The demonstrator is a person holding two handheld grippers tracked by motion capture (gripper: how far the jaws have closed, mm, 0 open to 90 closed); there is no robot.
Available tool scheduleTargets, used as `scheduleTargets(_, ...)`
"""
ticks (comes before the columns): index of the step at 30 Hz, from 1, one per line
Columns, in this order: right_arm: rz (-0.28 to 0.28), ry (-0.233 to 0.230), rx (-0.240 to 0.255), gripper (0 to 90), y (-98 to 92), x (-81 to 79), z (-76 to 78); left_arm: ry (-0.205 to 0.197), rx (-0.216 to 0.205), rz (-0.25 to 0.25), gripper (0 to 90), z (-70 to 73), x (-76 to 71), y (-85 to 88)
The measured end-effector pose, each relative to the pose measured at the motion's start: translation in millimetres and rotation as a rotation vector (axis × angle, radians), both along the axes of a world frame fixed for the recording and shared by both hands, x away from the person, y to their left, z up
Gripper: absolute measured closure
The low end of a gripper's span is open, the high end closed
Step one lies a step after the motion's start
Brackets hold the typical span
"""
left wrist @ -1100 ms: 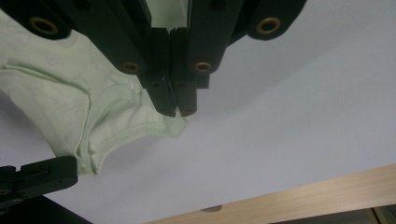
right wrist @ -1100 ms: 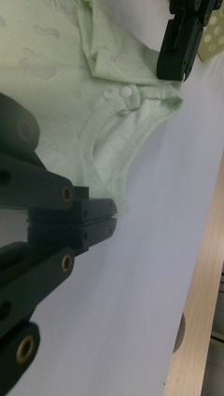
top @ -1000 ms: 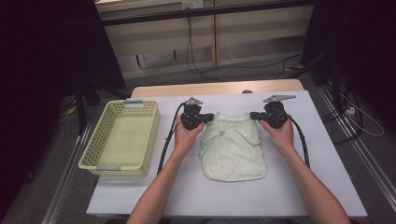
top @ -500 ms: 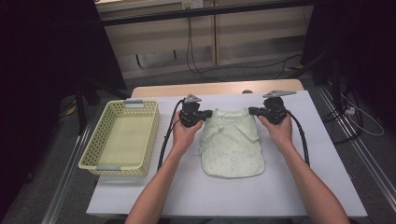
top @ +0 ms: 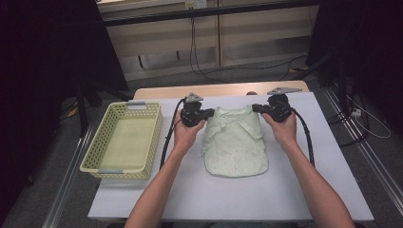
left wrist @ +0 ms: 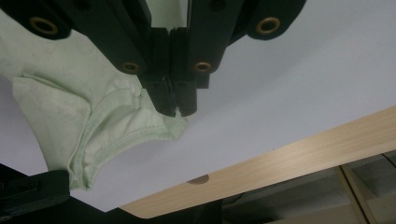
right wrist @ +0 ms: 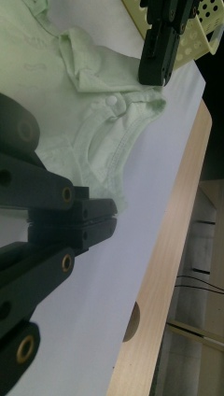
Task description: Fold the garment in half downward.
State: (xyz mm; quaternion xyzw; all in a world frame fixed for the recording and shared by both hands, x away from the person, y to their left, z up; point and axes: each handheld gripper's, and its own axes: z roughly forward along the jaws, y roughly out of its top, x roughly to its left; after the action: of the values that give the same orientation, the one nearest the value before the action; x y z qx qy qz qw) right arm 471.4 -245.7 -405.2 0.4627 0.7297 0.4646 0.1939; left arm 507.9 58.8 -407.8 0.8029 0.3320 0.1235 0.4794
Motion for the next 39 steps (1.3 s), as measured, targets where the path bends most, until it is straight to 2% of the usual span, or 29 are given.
scheduleTargets(7, 0.005, -0.005, 0.003, 90.0, -0.1, -4.8, 0.1, 0.0, 0.021, -0.02, 89.3, 1.4, -7.2, -1.8)
scheduleTargets(9, 0.006, -0.005, 0.007, 90.0, -0.9, -7.2, -0.3, 0.001, 0.013, -0.022, 89.2, 1.7, -9.5, -3.0)
scheduleTargets(22, 0.029, -0.018, 0.029, 90.0, -1.9, -22.1, -0.3, -0.008, 0.029, -0.048, 89.2, 3.1, -25.6, -6.1)
scheduleTargets(31, 0.054, -0.015, 0.054, 90.0, -1.9, -33.2, -3.0, 0.003, 0.011, -0.052, 89.1, 0.3, -36.2, -1.6)
scheduleTargets(39, 0.085, -0.006, 0.034, 90.0, 1.9, -44.0, -4.3, -0.013, 0.045, -0.085, 89.1, -1.7, -50.7, -4.8)
